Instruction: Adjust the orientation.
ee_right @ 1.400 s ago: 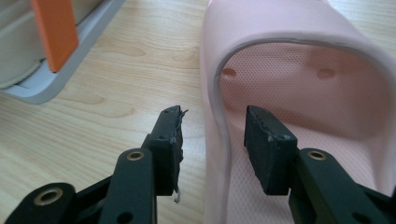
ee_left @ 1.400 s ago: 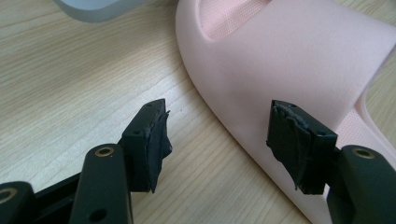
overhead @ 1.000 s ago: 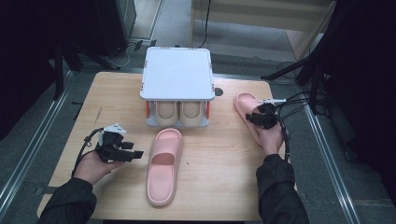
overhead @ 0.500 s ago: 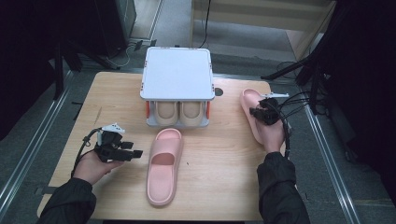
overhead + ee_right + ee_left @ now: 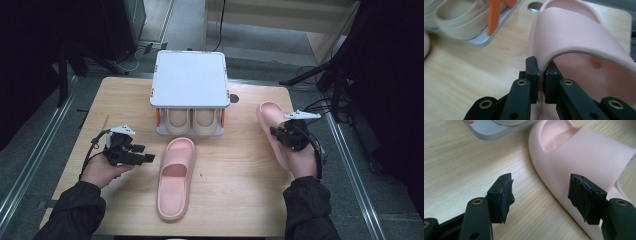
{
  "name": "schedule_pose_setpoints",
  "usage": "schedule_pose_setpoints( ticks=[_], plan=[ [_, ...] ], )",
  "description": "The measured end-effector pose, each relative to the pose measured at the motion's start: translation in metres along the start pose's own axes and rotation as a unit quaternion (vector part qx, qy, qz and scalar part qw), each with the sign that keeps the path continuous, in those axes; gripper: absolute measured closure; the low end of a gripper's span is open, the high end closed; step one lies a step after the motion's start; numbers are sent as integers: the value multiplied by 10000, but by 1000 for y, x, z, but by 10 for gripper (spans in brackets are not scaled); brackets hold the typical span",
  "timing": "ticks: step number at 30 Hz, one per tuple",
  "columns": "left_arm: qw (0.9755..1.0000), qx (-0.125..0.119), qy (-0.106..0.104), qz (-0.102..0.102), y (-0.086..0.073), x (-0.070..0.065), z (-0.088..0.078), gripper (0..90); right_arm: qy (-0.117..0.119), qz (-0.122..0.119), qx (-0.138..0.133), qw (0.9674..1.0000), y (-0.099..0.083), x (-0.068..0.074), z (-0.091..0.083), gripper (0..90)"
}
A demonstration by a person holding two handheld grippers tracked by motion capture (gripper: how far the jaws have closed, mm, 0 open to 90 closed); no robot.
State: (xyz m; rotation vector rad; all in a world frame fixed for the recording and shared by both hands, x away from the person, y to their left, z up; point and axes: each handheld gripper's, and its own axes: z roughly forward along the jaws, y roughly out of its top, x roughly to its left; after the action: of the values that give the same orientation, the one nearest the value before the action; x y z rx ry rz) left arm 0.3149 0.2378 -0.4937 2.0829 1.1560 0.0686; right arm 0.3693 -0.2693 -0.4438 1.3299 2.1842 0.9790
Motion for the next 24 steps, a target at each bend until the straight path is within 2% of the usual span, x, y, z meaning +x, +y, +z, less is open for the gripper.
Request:
schedule_pose_setpoints(
  ticks=[4,7,9,13,15,24],
  plan=[
    [9999,-102,-7,-71,5,5,0,354,118,-157,110,9997,-10,20,-8,851],
    [9999,-90,-14,-64,8,7,2,354,316,-209,171,9991,-18,35,-10,850],
    [10000,-74,-1,-47,11,9,4,354,511,-251,267,9980,-22,47,-8,850],
    [9999,-110,7,-57,14,8,8,357,699,-453,384,9958,-28,71,-7,850],
    [10000,-34,-13,12,15,6,9,356,787,-553,425,9945,-30,82,-7,850],
    [9999,-4,-26,126,17,1,12,354,1030,-763,648,9896,-33,117,12,848]
  ],
)
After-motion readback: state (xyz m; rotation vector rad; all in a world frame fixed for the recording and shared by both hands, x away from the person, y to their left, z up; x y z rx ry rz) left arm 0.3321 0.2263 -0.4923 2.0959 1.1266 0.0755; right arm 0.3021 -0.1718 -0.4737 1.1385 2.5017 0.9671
